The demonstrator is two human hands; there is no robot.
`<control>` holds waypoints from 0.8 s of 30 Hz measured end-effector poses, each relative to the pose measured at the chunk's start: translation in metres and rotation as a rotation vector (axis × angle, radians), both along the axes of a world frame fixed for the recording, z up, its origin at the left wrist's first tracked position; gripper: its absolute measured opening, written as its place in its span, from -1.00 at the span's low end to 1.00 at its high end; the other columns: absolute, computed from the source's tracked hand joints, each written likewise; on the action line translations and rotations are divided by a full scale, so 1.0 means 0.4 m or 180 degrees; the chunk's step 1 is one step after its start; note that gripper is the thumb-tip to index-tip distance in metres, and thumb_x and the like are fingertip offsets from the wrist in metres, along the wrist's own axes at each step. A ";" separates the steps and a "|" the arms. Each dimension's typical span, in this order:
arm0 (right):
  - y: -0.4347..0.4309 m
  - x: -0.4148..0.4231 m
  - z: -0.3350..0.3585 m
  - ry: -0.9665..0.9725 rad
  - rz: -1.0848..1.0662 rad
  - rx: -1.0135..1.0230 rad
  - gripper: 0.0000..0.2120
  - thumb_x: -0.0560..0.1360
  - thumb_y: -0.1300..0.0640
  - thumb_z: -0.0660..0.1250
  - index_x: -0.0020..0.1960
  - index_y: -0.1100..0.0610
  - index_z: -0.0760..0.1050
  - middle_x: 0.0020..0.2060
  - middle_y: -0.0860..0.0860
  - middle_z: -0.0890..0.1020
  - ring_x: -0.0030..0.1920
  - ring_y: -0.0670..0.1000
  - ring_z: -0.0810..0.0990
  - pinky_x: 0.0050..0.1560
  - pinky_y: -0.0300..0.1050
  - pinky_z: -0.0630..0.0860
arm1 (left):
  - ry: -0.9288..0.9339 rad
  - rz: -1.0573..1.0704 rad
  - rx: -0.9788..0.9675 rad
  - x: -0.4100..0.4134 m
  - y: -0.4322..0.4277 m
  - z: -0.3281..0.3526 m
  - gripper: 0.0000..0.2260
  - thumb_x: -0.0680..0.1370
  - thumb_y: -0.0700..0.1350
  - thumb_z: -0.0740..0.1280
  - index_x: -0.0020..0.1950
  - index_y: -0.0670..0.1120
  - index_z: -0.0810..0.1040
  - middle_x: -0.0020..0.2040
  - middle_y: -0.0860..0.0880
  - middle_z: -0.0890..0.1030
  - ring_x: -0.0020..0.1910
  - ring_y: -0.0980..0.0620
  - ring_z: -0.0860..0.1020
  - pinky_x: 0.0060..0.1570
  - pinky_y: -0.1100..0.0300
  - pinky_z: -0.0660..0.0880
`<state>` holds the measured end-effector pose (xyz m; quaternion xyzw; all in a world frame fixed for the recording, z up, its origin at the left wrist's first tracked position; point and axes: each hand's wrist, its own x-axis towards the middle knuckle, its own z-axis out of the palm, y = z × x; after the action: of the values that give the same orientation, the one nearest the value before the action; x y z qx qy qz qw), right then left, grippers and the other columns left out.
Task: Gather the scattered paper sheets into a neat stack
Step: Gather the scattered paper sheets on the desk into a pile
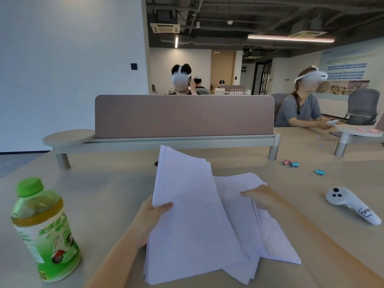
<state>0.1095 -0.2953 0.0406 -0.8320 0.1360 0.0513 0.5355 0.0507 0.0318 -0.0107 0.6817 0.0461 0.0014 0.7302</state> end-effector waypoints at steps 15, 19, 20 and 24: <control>0.059 -0.012 0.003 -0.0252 0.0637 0.0288 -0.79 0.59 0.26 0.30 0.20 0.15 0.60 0.08 0.12 0.73 0.11 0.18 0.71 0.18 0.09 0.61 | 0.0059 0.0051 -0.0090 0.000 0.006 0.009 -0.78 0.59 -0.21 0.45 0.23 -0.18 0.70 0.14 -0.18 0.78 0.08 -0.21 0.76 0.16 -0.18 0.65; 0.069 -0.056 0.013 -0.0504 0.0993 0.1028 -0.73 0.64 0.16 0.31 0.30 0.12 0.60 0.14 0.05 0.75 0.13 0.13 0.74 0.23 0.14 0.61 | -0.0069 0.0269 -0.0440 0.003 0.016 0.014 -0.76 0.58 -0.18 0.47 0.24 -0.19 0.70 0.12 -0.18 0.79 0.09 -0.26 0.75 0.20 -0.28 0.62; 0.083 -0.065 0.016 -0.0550 0.1100 0.1093 -0.73 0.64 0.13 0.31 0.30 0.11 0.61 0.15 0.04 0.74 0.14 0.11 0.73 0.25 0.13 0.60 | -0.0082 0.0201 -0.0519 0.001 0.014 0.018 -0.75 0.59 -0.17 0.46 0.26 -0.17 0.69 0.13 -0.18 0.78 0.11 -0.26 0.75 0.21 -0.28 0.61; 0.164 -0.081 0.027 -0.0472 0.1002 0.1182 -0.64 0.63 -0.14 0.23 0.23 0.04 0.66 0.13 0.02 0.75 0.15 0.08 0.72 0.27 0.04 0.56 | -0.0351 -0.0026 -0.0613 -0.005 0.000 0.022 -0.60 0.56 -0.22 0.49 0.39 -0.02 0.59 0.24 -0.11 0.75 0.18 -0.23 0.72 0.21 -0.29 0.61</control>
<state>0.0772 -0.2297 0.0513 -0.7317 -0.0466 0.0970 0.6731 0.0488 0.0319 -0.0021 0.6074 0.0029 0.0315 0.7938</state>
